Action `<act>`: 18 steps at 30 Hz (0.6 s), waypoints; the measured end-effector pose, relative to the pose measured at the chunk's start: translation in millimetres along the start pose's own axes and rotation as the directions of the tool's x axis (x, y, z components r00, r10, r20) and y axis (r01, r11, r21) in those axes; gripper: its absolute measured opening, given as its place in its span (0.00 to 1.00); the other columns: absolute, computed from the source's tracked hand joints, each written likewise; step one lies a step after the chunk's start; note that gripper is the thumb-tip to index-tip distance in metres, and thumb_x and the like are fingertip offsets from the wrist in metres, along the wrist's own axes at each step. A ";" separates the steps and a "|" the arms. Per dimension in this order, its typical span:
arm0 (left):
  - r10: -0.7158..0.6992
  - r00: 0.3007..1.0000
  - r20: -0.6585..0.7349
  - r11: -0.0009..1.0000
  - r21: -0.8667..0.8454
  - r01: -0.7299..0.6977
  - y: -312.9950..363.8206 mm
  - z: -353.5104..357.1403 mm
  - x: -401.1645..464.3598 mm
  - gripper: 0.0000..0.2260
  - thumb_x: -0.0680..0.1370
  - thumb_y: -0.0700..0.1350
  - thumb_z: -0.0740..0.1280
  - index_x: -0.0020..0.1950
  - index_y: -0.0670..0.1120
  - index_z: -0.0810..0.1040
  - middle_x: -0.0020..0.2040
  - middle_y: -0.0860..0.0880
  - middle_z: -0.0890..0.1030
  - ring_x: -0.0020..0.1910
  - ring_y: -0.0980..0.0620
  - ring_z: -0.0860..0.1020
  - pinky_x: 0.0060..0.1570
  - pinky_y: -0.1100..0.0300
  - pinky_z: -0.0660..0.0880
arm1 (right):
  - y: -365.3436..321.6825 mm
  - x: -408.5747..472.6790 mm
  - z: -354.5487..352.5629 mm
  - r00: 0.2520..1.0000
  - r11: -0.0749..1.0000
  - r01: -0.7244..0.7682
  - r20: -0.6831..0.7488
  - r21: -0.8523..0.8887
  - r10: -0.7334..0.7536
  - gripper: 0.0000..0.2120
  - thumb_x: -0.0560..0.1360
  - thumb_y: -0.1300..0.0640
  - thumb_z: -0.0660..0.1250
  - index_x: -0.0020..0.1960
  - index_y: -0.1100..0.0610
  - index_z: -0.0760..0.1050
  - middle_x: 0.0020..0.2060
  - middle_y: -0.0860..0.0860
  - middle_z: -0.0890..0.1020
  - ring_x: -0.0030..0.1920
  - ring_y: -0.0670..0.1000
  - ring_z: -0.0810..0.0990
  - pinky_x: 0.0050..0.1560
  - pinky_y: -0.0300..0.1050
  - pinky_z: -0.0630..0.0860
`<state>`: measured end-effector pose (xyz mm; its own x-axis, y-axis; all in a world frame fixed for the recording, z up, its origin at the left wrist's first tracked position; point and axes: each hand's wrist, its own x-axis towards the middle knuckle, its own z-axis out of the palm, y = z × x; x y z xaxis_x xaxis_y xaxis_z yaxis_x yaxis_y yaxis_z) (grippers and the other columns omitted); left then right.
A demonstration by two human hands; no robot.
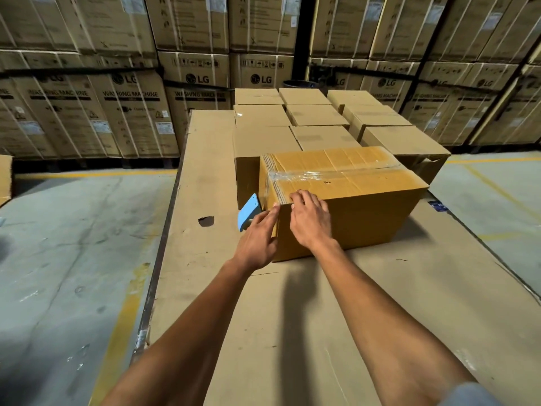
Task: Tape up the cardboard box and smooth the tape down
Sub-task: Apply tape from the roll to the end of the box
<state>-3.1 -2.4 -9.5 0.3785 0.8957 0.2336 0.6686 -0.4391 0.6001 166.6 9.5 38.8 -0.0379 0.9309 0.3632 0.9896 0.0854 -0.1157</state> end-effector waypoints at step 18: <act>0.382 0.922 0.057 0.859 0.347 -0.377 43.8 70.6 -37.2 0.37 0.76 0.54 0.70 0.84 0.49 0.65 0.80 0.44 0.71 0.78 0.40 0.68 0.75 0.43 0.67 | 117.8 -83.5 -52.8 1.000 0.996 0.012 -0.020 -0.083 -0.014 0.23 0.79 0.35 0.59 0.64 0.48 0.75 0.57 0.50 0.76 0.58 0.52 0.75 0.58 0.52 0.75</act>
<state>57.3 -60.0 -45.9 0.6413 0.6542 0.4009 0.6535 -0.7395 0.1614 293.7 -76.9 43.6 -0.0488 0.9224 0.3832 0.9972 0.0670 -0.0343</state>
